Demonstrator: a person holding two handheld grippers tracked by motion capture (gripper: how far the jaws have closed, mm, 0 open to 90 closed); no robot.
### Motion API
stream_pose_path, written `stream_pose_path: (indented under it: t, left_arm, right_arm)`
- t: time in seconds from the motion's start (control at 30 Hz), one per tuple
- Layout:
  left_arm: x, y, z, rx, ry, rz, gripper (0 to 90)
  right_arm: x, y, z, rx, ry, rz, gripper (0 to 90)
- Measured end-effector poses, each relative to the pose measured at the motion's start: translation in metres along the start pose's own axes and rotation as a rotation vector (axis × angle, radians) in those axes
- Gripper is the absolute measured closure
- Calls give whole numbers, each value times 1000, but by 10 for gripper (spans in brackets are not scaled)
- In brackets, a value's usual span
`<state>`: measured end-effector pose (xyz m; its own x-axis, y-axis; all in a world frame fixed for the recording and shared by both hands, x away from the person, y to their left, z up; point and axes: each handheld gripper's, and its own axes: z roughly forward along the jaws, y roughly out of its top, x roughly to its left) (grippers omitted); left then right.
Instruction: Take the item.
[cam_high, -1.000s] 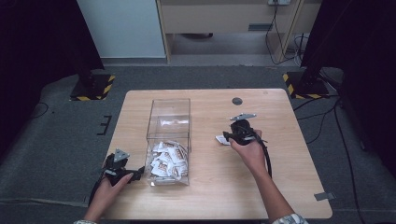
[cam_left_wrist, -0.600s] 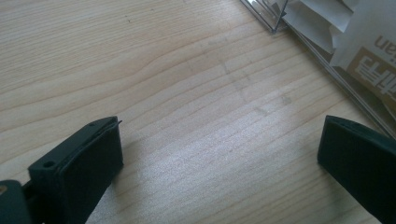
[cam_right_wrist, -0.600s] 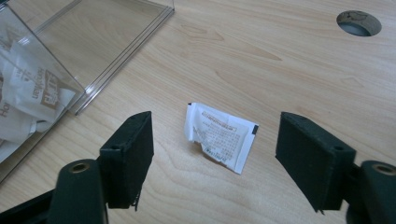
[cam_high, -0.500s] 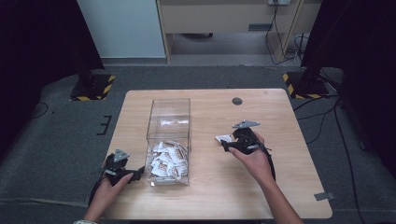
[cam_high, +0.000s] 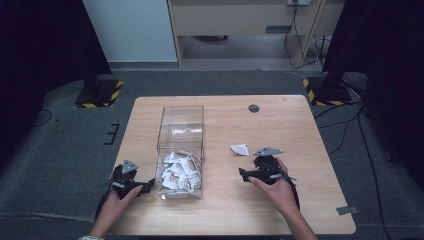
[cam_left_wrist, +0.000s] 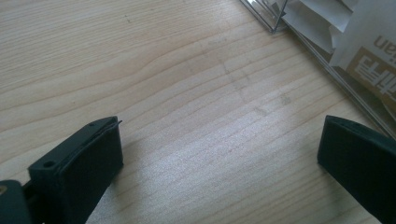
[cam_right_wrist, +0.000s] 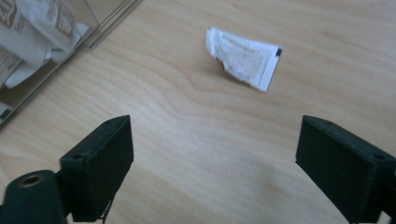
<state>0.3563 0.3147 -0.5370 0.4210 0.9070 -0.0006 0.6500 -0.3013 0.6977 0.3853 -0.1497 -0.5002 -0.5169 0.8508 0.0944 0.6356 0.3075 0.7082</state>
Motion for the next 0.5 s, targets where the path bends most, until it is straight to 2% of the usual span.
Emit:
stream_pose_path:
  t: [0.2,0.33,0.4,0.5]
  left_arm:
    - [0,0,0,0,0,0,0]
    - [0,0,0,0,0,0,0]
    - [0,0,0,0,0,0,0]
    - [0,0,0,0,0,-1,0]
  right_arm:
    - [1,-26,-2,35,3,23,67]
    - [4,-35,4,94,-22,-7,60]
    - [6,-36,5,90,-30,-10,49]
    - [9,-38,8,77,-48,-43,42]
